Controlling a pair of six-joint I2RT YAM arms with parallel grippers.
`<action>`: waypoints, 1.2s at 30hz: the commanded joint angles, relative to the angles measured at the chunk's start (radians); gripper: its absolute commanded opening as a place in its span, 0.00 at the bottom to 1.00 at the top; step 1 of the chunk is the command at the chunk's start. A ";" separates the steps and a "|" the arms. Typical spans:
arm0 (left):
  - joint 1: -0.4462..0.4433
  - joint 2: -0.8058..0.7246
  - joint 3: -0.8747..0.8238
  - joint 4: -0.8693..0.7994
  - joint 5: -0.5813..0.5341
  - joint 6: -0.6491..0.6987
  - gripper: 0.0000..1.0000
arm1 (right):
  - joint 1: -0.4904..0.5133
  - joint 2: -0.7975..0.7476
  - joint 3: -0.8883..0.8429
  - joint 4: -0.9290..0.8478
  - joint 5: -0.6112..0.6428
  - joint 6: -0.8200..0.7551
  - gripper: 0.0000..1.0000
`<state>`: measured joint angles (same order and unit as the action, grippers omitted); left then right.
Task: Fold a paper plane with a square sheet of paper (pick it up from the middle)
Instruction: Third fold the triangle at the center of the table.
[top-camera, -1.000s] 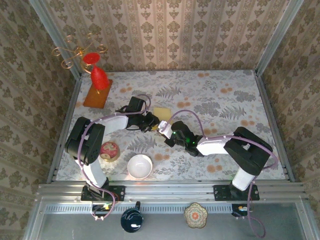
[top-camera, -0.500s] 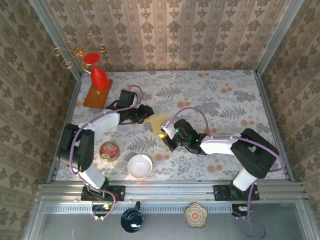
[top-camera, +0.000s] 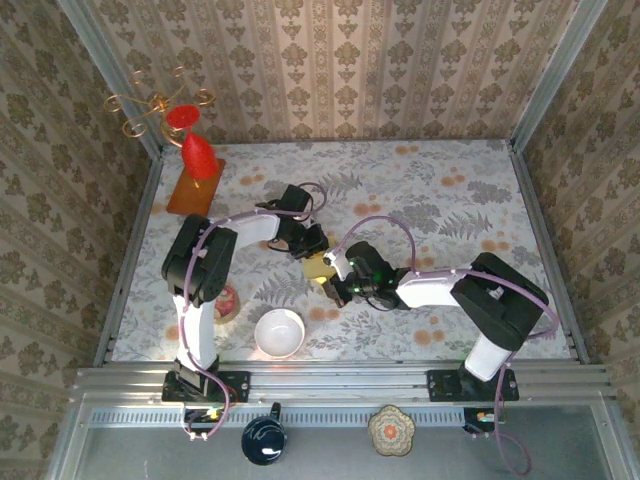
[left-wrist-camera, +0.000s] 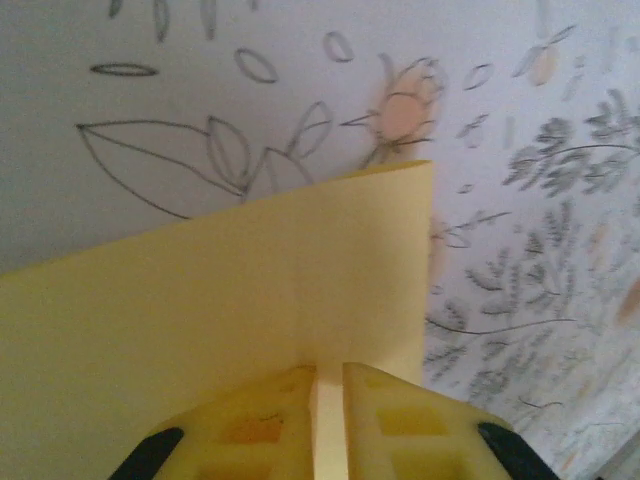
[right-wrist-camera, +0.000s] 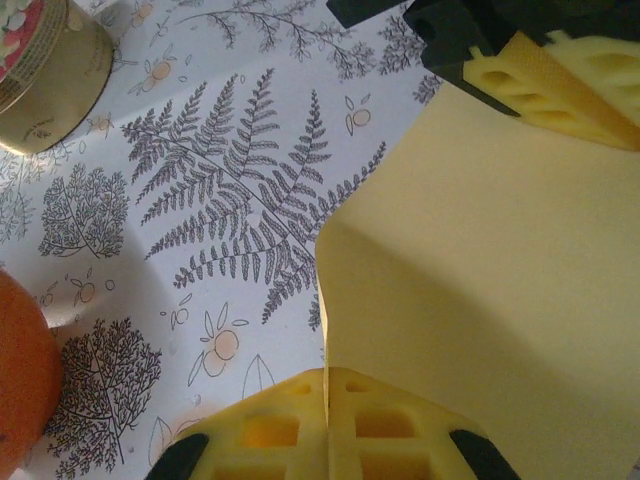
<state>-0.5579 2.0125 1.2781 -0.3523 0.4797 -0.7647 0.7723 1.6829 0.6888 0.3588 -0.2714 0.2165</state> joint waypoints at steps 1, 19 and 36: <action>-0.008 0.026 0.039 -0.083 -0.026 0.045 0.14 | -0.011 0.030 0.003 -0.004 -0.021 0.064 0.00; -0.017 0.072 0.069 -0.142 -0.033 0.100 0.10 | -0.075 0.041 0.026 -0.041 0.083 0.120 0.00; -0.025 0.079 0.095 -0.158 -0.024 0.131 0.10 | -0.087 0.047 0.047 -0.080 0.096 0.111 0.00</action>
<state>-0.5709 2.0563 1.3643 -0.4580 0.4637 -0.6651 0.6937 1.7233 0.7082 0.3107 -0.1932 0.3222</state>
